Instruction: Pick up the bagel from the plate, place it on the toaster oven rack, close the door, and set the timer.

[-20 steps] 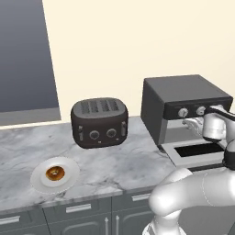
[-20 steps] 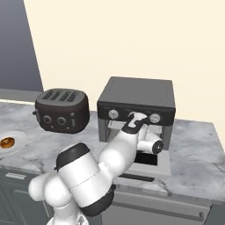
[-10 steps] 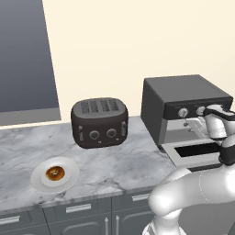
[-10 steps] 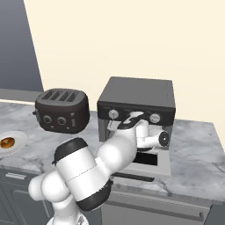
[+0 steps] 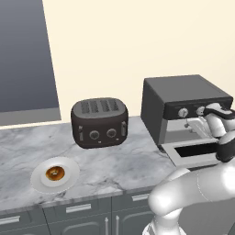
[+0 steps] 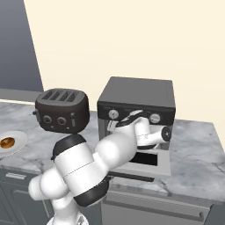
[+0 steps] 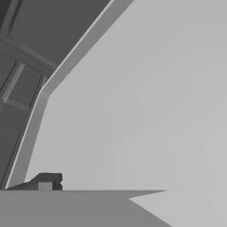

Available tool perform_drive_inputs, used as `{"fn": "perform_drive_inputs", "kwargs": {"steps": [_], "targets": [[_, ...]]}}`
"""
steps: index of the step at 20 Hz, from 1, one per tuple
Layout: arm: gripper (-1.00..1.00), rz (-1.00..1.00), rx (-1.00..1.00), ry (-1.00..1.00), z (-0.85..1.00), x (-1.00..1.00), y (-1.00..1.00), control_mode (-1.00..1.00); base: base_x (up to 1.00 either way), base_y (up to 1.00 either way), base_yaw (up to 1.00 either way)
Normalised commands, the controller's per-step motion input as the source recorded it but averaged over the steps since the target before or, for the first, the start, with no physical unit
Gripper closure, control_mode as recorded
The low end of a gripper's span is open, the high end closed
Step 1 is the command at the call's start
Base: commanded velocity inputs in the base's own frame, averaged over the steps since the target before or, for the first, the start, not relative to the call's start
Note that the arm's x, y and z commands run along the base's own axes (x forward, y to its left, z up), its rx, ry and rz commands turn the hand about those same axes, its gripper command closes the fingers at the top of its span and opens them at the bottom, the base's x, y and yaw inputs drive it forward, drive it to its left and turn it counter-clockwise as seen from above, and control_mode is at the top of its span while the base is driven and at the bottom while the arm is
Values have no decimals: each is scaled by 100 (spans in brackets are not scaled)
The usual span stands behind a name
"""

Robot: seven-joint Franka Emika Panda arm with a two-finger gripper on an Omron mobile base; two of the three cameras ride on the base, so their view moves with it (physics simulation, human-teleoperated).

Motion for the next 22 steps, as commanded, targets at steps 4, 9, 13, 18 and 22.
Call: {"fn": "perform_drive_inputs", "kwargs": {"steps": [4,9,13,18,22], "targets": [[100,-13,-12,39,-39,-38,0,-100,0,0,0],[100,-13,-13,38,-51,-57,0,-100,0,0,0],[100,-12,-11,26,-77,-86,0,-100,0,0,0],[100,-11,-4,12,-88,-92,0,-100,0,0,0],[100,-10,-5,10,-100,-91,0,-100,0,0,0]]}}
